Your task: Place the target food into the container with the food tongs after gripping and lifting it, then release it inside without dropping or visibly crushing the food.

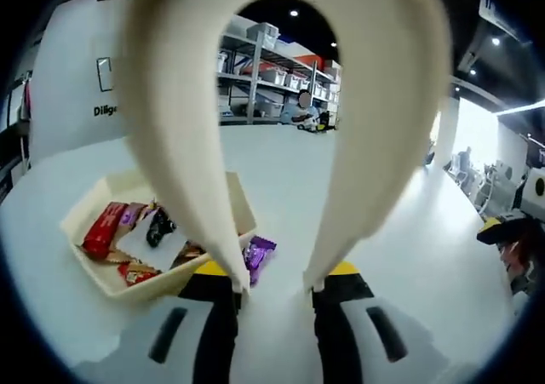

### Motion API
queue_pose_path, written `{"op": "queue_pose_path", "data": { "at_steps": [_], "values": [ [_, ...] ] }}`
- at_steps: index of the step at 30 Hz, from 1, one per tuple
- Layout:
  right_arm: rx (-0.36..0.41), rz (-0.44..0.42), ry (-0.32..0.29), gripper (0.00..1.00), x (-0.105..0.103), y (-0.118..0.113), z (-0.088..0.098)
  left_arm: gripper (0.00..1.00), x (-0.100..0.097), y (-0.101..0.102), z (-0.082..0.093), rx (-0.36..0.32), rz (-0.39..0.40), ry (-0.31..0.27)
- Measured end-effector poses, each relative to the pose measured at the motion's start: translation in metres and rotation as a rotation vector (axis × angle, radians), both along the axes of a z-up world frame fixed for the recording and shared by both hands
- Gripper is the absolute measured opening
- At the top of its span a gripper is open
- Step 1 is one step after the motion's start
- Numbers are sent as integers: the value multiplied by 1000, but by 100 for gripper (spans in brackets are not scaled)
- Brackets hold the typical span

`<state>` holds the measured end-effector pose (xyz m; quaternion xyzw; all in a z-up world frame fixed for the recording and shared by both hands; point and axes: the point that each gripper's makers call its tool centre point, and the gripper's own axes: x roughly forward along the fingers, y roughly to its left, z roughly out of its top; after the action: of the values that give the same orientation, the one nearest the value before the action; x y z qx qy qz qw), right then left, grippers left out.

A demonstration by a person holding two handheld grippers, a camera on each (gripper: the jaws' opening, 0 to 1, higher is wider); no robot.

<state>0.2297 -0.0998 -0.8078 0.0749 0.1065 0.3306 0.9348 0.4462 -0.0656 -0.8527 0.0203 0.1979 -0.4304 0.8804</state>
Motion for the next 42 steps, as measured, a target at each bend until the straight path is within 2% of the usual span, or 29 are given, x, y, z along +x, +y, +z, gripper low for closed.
{"op": "queue_pose_path", "data": {
  "at_steps": [2, 5, 7, 10, 12, 14, 20, 22, 29, 31, 32, 35, 38, 40, 42],
  "values": [
    [0, 0, 1, 94, 0, 0, 0, 31, -3, -5, 1, -7, -10, 9],
    [-5, 2, 0, 94, -1, 0, 0, 31, -2, -8, 6, -6, -23, -8],
    [-4, 2, -1, 93, -1, 0, 1, 31, 1, -5, 8, 2, -14, -23],
    [-1, 1, -3, 93, -1, 1, 2, 31, 8, 5, 7, 48, 23, -51],
    [2, 3, -3, 93, -1, 1, 2, 31, 11, 12, 1, 62, 73, -19],
    [2, 5, -3, 93, -2, 2, 2, 31, 13, 15, -1, 55, 100, -10],
    [2, 5, 0, 92, -1, -1, 2, 31, 17, 5, 0, 19, 111, 10],
    [1, 1, 0, 92, -1, -3, 2, 30, 19, 2, 0, 47, 117, -10],
    [-2, -10, 2, 91, 0, -9, 1, 31, 15, -10, 0, 29, 82, -10],
    [-1, -7, 4, 91, -1, -8, 1, 31, 11, -19, 0, 9, 32, 0],
    [-4, -7, 2, 91, -1, -8, 1, 30, 12, -21, 0, 31, 21, -30],
    [-8, -5, 3, 90, -1, -8, 1, 31, 14, -27, -1, 34, 6, -24],
    [-8, -8, 3, 90, -1, -10, 1, 31, 19, -26, 3, 39, 25, -48],
    [-8, -9, 1, 90, -2, -11, 2, 30, 25, -24, 9, 41, 50, -87],
    [-9, -10, 0, 90, -2, -12, 2, 30, 27, -24, 10, 41, 67, -88]
  ]
}}
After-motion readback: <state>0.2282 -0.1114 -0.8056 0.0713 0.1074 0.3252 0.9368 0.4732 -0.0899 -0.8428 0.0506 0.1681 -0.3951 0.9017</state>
